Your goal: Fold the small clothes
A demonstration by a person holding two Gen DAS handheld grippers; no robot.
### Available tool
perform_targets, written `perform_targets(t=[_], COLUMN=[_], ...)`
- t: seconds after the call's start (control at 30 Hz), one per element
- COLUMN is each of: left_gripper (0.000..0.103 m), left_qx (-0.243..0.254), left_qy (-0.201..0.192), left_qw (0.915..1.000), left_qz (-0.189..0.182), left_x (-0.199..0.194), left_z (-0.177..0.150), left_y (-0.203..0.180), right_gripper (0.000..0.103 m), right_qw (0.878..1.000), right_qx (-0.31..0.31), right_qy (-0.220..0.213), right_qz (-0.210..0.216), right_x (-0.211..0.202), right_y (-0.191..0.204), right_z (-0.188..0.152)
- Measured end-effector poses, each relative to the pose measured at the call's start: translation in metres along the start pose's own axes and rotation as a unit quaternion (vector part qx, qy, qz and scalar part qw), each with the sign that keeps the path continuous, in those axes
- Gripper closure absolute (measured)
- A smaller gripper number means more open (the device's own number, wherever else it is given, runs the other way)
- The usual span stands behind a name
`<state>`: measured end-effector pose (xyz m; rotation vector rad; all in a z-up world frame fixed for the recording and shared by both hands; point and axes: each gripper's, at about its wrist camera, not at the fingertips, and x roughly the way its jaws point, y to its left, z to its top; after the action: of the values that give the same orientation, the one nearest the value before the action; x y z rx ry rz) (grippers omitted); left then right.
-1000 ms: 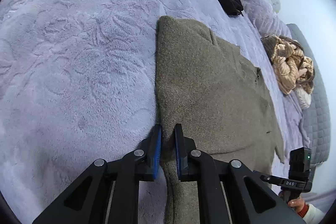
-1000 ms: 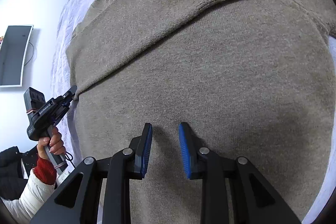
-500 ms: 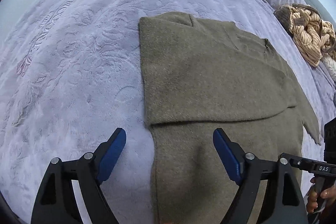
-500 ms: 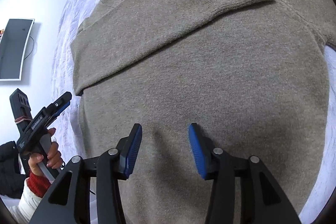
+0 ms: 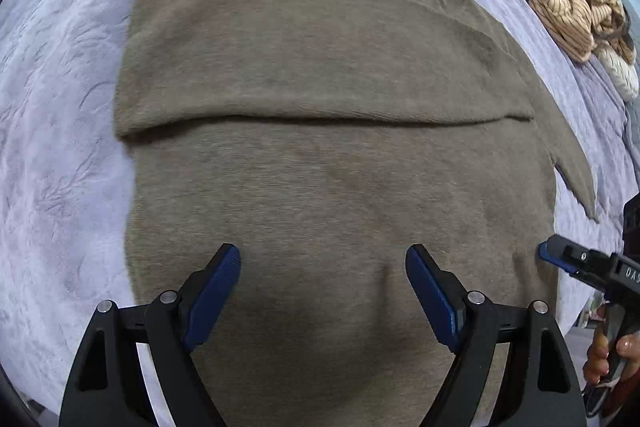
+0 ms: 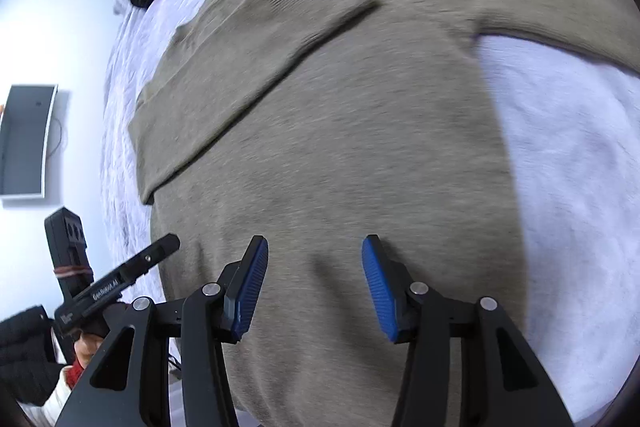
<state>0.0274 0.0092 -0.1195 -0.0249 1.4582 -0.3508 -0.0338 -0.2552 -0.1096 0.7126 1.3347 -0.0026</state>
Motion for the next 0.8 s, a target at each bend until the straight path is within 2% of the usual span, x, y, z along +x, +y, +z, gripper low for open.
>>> perform_targets(t=[0.23,0.43,0.57,0.67,0.8], left_gripper=[0.017,0.017,0.017,0.017,0.017], left_qx=[0.016,0.07,0.088,0.091,0.097], left_qy=[-0.011,-0.011,-0.007,-0.011,-0.019], left_qw=[0.9998,0.9974,0.9958,0.9954,0.9942], left_qz=[-0.008,-0.012,-0.023,-0.028,-0.042], left_x=[0.001,0.013,0.025,0.031,0.038], left_z=[0.014,0.03,0.039,0.046,0.055], left_y=[-0.043,-0.103,-0.14,-0.163,-0.19], right_gripper=[0.05,0.05,0.05,0.05,0.05], right_qw=[0.994,0.972,0.94,0.911,0.89], right_qx=[0.093,0.187,0.268,0.33,0.362], right_qy=[-0.064,-0.144,-0.209,-0.243,-0.267], right_qz=[0.012,0.019,0.012,0.033,0.07], right_x=[-0.04,-0.08,-0.108,-0.121,-0.125], right_y=[-0.073,-0.143,-0.193,-0.234,-0.265], right_z=[0.025,0.048,0.049,0.046,0.053])
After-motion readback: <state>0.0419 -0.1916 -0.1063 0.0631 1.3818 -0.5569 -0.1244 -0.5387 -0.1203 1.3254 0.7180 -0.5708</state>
